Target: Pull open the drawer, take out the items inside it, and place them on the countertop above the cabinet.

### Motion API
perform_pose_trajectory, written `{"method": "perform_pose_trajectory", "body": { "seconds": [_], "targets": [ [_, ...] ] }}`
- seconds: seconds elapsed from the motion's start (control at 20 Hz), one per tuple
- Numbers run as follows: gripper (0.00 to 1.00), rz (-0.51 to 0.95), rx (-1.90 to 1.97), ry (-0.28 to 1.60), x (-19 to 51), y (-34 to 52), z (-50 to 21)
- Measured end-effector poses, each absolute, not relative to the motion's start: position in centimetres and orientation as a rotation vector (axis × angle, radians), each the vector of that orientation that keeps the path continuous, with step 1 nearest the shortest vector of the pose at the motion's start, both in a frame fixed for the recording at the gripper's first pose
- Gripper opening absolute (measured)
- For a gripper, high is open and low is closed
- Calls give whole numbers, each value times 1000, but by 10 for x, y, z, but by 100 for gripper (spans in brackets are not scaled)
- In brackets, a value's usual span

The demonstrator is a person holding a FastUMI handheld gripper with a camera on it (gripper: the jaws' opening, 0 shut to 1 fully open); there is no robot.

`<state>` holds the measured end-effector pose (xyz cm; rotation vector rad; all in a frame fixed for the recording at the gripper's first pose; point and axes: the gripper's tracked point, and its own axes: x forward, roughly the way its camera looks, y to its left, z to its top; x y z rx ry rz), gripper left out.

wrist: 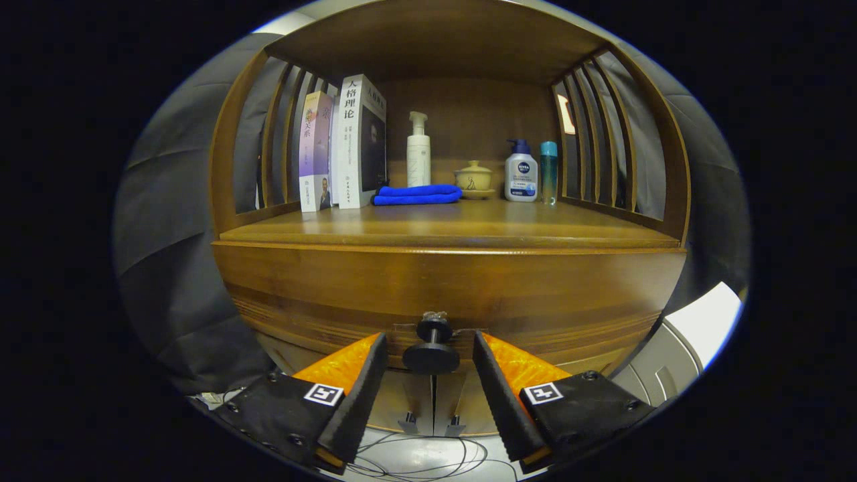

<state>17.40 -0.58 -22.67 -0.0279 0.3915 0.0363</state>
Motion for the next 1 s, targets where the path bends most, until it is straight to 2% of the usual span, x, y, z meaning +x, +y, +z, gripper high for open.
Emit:
{"method": "perform_pose_trajectory", "body": {
  "seconds": [0.05,0.2,0.3,0.4,1.0],
  "targets": [
    [82,37,-26,393,173,-6,-226],
    [52,27,-15,391,174,-6,-227],
    [47,26,-19,398,174,-6,-227],
    [36,25,-19,404,174,-6,-229],
    [36,41,-13,394,129,-6,-225]
  ]
}}
